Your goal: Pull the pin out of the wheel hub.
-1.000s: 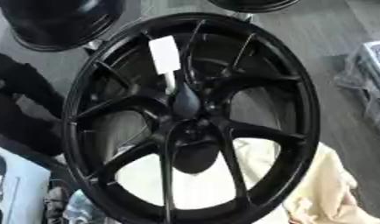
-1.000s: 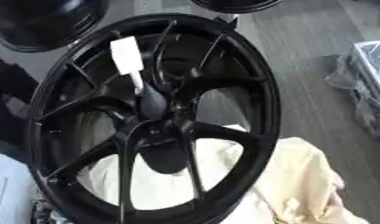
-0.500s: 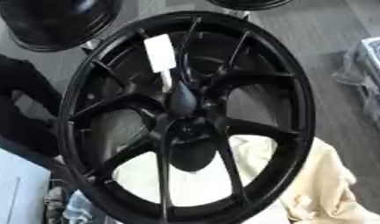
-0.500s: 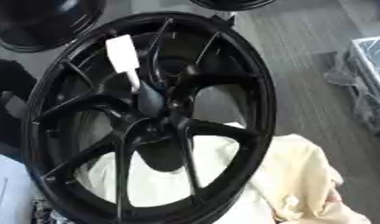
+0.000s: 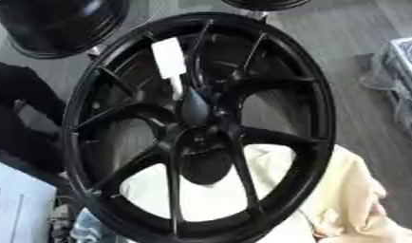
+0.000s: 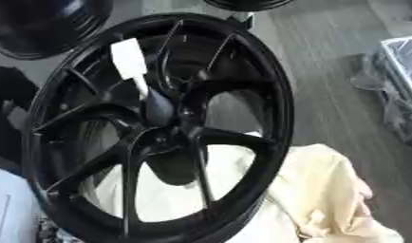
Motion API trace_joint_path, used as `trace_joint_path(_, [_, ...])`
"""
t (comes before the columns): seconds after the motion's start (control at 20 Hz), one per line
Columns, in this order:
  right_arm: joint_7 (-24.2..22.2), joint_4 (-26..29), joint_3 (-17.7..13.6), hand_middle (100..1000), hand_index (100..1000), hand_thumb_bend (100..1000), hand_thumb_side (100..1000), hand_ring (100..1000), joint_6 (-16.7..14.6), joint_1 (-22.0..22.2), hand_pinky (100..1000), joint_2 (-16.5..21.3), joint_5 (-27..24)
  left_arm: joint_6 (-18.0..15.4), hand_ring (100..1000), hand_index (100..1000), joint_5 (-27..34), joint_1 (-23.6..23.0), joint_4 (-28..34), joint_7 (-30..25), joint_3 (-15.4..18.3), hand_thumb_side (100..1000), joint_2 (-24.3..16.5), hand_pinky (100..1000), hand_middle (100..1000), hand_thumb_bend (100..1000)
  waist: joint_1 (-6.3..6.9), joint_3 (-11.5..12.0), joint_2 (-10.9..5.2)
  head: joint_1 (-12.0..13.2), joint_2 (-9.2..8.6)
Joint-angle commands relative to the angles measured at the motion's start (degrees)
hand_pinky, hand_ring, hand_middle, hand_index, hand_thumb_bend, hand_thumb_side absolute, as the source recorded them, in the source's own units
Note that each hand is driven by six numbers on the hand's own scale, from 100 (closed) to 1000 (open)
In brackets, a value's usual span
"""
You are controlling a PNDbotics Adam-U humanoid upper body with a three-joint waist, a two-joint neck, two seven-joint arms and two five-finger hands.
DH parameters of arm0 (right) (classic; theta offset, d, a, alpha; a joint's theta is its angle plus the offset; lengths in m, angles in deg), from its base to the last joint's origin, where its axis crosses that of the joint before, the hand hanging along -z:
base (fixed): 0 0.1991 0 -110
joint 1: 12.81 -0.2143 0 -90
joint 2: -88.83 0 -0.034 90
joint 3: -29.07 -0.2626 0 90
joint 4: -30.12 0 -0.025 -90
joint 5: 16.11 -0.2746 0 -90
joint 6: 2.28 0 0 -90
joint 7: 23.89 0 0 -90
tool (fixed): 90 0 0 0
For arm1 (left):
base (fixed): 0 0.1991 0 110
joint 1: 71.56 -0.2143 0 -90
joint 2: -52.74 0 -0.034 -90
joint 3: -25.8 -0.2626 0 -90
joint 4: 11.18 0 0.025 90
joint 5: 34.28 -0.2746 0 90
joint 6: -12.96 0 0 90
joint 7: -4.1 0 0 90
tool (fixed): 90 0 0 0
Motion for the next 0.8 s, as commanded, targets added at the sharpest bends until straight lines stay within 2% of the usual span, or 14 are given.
trace_joint_path(0.05, [0.2,1.4,-0.3,859,864,100,554,922,0.0,0.1,1000,1.6,0.6,4.2,720,756,-1.8,5.3,-0.1,-6.6,-3.6,636,-3.8,673,708,100,-0.26,-0.1,-1.62,-0.7,0.0])
trace_joint_path(0.25, [0.5,1.4,-0.3,858,863,100,543,922,0.1,0.3,1000,1.5,0.7,7.7,741,785,-7.5,13.1,-2.9,-16.7,-8.6,706,-2.1,700,729,100,-0.28,0.1,-1.76,-1.6,-0.01])
trace_joint_path(0.4, [0.5,1.4,-0.2,858,863,100,543,922,0.3,0.6,1000,1.4,1.0,9.1,756,804,-13.3,18.1,-6.0,-26.5,-11.8,719,0.3,719,745,100,-0.34,0.4,-1.89,-1.7,0.09])
trace_joint_path(0.6, [0.6,1.4,-0.2,857,862,100,541,921,0.3,1.0,1000,1.2,1.3,9.3,775,827,-21.1,23.6,-10.9,-37.9,-15.3,726,4.4,747,763,100,-0.62,0.8,-2.13,-1.6,0.37])
trace_joint_path(0.8, [0.8,1.4,-0.2,856,862,100,541,921,0.2,1.6,1000,1.1,1.7,8.6,787,841,-26.1,27.8,-13.5,-46.7,-17.4,737,8.0,764,774,100,-0.88,1.4,-2.31,-2.1,0.51])
